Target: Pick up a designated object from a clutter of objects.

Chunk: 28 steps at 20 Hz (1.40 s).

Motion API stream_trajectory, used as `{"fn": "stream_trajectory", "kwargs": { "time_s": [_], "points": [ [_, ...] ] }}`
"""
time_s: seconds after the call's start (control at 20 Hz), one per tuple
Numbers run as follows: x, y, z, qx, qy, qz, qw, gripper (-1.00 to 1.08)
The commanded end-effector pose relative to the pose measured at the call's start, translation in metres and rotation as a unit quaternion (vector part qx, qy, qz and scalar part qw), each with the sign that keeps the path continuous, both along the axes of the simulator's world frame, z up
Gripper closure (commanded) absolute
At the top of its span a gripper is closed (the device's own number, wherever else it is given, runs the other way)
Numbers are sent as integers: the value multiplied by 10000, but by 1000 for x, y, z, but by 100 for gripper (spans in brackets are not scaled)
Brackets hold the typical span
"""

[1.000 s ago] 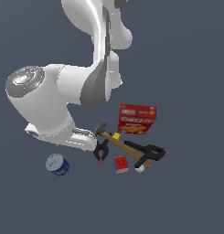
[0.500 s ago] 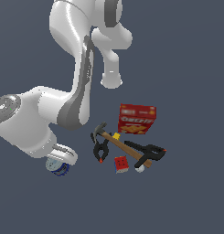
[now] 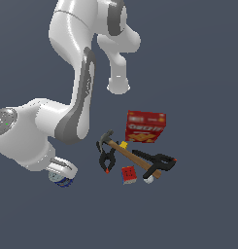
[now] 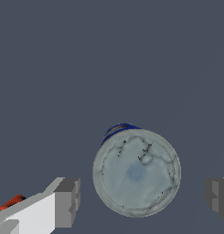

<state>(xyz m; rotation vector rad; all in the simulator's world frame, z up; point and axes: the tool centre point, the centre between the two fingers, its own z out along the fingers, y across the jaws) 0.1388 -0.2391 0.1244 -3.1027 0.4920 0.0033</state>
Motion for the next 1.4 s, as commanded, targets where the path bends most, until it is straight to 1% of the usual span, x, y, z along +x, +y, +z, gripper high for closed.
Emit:
{"fn": "stream_trajectory", "kwargs": {
  "time_s": [0.0, 0.5, 0.85, 0.9, 1.35],
  "points": [
    [0, 0, -1, 0, -3, 2, 10000, -92],
    [-1, 0, -47, -2, -9, -2, 10000, -92],
    [1, -1, -50, -3, -11, -2, 10000, -92],
    [1, -1, -50, -3, -11, -2, 10000, 108],
    [1, -1, -50, -3, -11, -2, 10000, 108]
  ]
}}
